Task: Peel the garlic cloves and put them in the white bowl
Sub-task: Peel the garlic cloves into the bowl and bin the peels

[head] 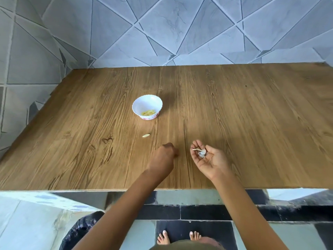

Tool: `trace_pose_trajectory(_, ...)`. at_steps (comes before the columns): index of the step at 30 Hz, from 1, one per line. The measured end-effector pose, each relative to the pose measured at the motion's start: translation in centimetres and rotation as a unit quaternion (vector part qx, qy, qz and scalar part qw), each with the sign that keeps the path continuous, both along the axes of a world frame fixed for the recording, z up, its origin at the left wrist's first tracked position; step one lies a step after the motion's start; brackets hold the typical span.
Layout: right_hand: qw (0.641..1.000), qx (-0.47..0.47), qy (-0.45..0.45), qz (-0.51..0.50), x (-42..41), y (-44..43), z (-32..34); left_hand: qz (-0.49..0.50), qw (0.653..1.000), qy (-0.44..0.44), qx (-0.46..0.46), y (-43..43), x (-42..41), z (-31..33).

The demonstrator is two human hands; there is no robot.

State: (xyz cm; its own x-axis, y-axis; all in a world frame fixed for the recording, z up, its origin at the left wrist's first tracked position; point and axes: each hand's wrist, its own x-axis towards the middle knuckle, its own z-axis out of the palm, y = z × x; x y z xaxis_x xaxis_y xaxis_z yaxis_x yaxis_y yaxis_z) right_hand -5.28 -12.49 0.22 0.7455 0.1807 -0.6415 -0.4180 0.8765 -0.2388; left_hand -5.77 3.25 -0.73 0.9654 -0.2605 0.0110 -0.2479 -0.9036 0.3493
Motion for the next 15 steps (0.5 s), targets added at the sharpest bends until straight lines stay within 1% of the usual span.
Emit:
trace_pose_trajectory(2,1.000,-0.001,-0.004,-0.003,-0.3,-0.6,0.1,-0.032,0.999,0.000,0.014,-1.4,-1.1,0.0)
trace_pose_trajectory(4,1.000,-0.002,-0.012,-0.001,-0.2,-1.1,0.2,-0.044,0.998,-0.005,0.042,-2.5,-1.8,0.2)
trace_pose_trajectory(11,0.999,0.007,-0.020,0.028,-0.2,-2.3,0.1,-0.001,0.998,0.005,0.069,-3.9,-0.9,0.6)
trace_pose_trajectory(13,0.999,0.007,-0.018,0.042,-0.2,-2.6,0.1,0.021,0.998,0.020,0.054,-3.7,-0.4,1.0)
trace_pose_trajectory(15,0.998,0.011,-0.017,0.062,-0.2,-2.5,0.2,0.070,0.996,0.049,-0.022,-2.4,0.3,1.8)
